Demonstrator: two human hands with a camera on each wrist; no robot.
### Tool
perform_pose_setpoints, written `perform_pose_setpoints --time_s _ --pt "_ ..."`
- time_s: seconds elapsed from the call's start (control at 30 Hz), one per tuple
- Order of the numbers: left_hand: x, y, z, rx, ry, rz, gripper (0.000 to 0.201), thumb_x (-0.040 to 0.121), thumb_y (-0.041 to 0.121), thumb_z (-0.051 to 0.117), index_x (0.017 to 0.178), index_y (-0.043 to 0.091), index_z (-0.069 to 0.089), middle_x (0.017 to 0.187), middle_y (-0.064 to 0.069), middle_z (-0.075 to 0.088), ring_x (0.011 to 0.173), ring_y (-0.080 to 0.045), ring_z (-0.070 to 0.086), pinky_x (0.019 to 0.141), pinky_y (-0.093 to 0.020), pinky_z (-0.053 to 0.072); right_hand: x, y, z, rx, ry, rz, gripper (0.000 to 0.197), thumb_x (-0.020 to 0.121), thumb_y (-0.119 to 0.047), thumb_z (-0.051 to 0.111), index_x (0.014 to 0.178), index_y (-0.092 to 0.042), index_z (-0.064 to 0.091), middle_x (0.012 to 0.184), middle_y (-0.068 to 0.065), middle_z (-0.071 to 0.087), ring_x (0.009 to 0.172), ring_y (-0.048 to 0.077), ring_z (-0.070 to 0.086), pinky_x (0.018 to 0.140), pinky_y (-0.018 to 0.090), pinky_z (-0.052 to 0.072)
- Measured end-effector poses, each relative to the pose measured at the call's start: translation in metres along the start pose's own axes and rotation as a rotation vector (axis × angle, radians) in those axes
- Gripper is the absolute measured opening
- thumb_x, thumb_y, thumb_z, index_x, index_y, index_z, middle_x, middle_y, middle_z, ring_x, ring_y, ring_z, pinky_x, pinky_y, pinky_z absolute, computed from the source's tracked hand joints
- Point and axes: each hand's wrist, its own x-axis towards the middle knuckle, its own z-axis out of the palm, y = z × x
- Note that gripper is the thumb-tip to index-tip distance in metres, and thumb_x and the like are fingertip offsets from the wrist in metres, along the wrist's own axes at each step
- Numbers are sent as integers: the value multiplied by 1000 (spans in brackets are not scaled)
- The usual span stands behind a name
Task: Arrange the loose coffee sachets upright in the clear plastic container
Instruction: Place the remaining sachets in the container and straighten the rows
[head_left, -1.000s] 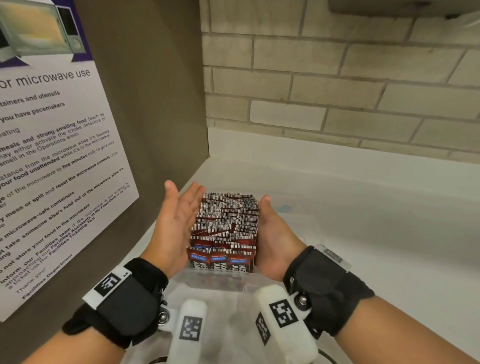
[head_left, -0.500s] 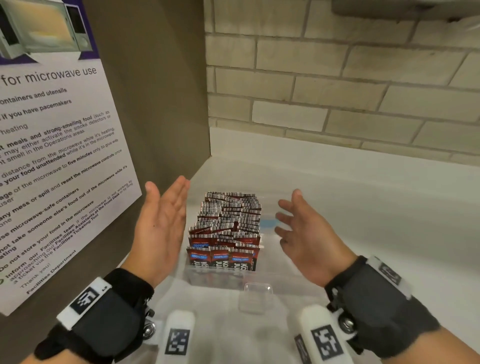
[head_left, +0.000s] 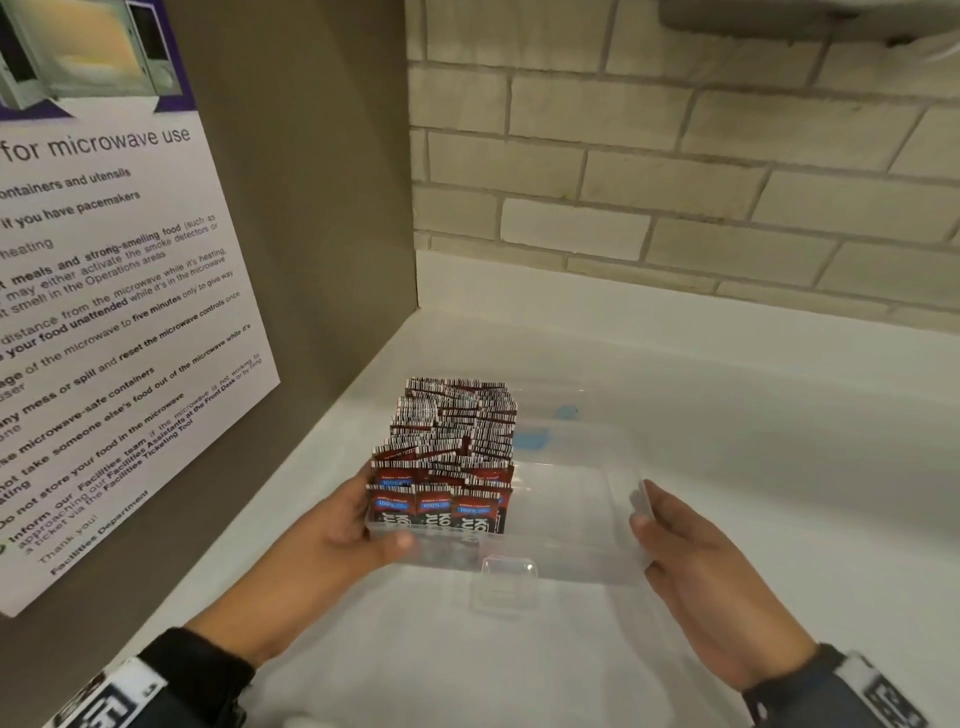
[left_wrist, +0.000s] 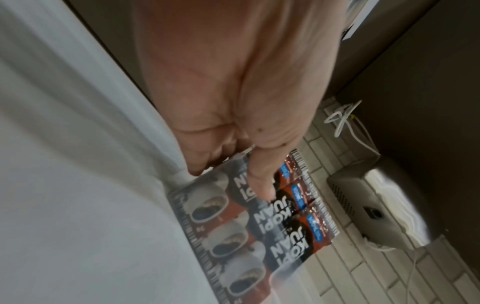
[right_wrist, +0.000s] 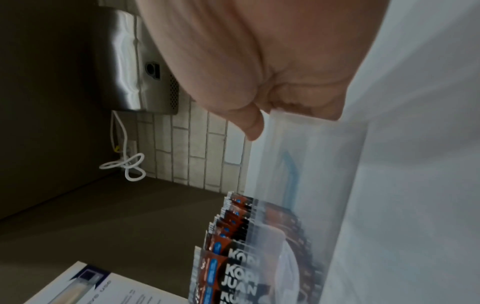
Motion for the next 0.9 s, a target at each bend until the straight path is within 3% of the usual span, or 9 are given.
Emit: perform_pose_setpoints --time_s 0.07,0.13,0.2,0.33,0.43,0.53,0.63,0.73,0.9 --pt "5 -6 -3 -4 71 16 57 72 21 71 126 13 54 120 3 67 114 -12 60 85 -15 48 3 3 3 -9 35 -21 43 97 -5 43 131 -31 42 103 -25 61 91 -9 54 89 17 36" --pt "12 -10 -6 -8 96 15 50 74 19 65 124 12 56 118 2 68 112 -12 61 83 -15 48 7 4 4 -33 54 -26 48 97 -7 42 141 -26 34 130 -19 50 113 -2 47 100 21 29" --pt "22 -11 -11 16 90 17 50 76 25 67 123 15 57 120 3 67 113 -11 61 86 -19 48 16 5 5 -62 61 -14 53 98 -11 43 147 -20 24 149 -12 31 133 4 31 111 27 20" --pt "49 -10 -20 28 91 3 48 76 29 66 123 20 57 121 4 66 114 -11 60 94 -28 45 37 3 9 -73 65 -13 56 99 -15 41 149 -19 16 154 -8 19 141 11 20 115 32 16" --pt "69 -6 -24 8 79 -12 52 72 32 68 122 20 57 120 3 67 111 -10 61 89 -24 46 57 -1 13 -100 73 -39 56 100 -15 40 149 -17 14 155 -6 19 141 12 20 113 30 16" --pt "90 -4 -28 19 95 -47 38 84 17 65 121 20 58 119 0 67 112 -15 60 98 -34 43 78 -7 18 -125 96 -51 55 100 -13 38 149 -14 13 153 -3 23 140 15 24 109 28 20" --pt "111 -5 -31 51 121 -83 29 93 4 54 115 23 58 118 0 65 111 -18 59 105 -43 38 97 -13 21 -187 132 -60 56 100 -13 38 149 -11 12 154 2 24 140 19 26 114 32 20" --pt "129 -6 -35 73 137 -96 31 95 3 50 114 27 57 119 1 63 112 -18 59 108 -47 35 113 -19 22 -275 157 -67 55 100 -13 39 149 -8 14 153 6 27 138 23 29 115 36 23" --pt "153 -4 -42 103 139 -110 33 96 5 51 115 30 54 121 2 62 119 -21 53 110 -48 33 130 -32 29 -428 188 -60 56 100 -17 39 149 -6 15 152 11 29 138 27 30 113 33 25"
